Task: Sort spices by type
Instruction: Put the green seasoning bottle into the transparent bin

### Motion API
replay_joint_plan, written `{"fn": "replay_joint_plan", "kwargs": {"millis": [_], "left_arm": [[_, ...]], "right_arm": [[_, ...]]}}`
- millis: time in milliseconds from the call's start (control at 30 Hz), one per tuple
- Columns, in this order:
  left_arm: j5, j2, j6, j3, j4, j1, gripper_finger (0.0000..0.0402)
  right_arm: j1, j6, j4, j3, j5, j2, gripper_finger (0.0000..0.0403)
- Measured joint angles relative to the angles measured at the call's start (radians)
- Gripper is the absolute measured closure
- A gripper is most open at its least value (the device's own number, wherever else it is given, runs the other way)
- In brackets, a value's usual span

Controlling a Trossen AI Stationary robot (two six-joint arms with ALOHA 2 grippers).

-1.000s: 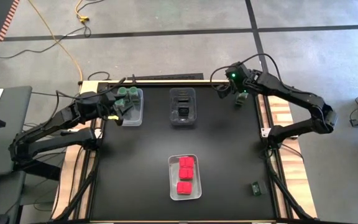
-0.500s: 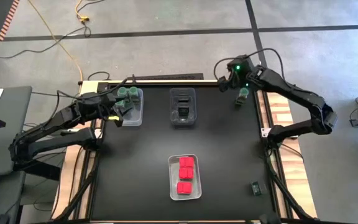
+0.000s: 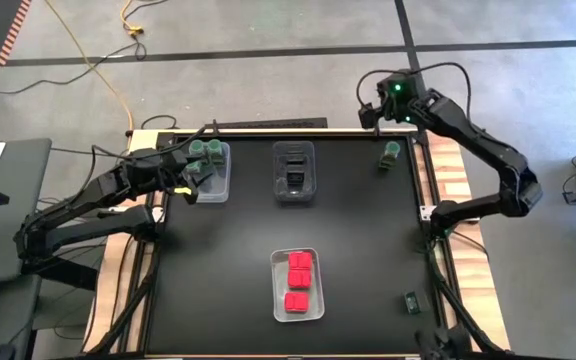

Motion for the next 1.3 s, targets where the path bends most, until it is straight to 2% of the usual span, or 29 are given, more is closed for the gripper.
{"fn": "replay_joint_plan", "kwargs": {"millis": [200, 533, 833, 1067, 1300], "left_arm": [[0.0, 0.0, -0.002, 0.0, 0.0, 0.0, 0.0127], [0.0, 0.0, -0.04, 0.0, 0.001, 0.0, 0.0127], [0.0, 0.0, -0.075, 0.0, -0.003, 0.0, 0.0127], [0.0, 0.0, -0.075, 0.0, -0.005, 0.0, 0.0127], [0.0, 0.0, -0.089, 0.0, -0.006, 0.0, 0.0127]], "right_arm": [[-0.035, -0.081, -0.104, 0.108, -0.052, 0.088, 0.0047], [-0.085, -0.349, -0.413, 0.319, -0.077, 0.32, 0.0047], [-0.145, -0.515, -0.567, 0.324, -0.098, 0.446, 0.0047], [-0.179, -0.529, -0.589, 0.324, -0.1, 0.504, 0.0047], [-0.188, -0.534, -0.658, 0.306, -0.101, 0.51, 0.0048]]}}
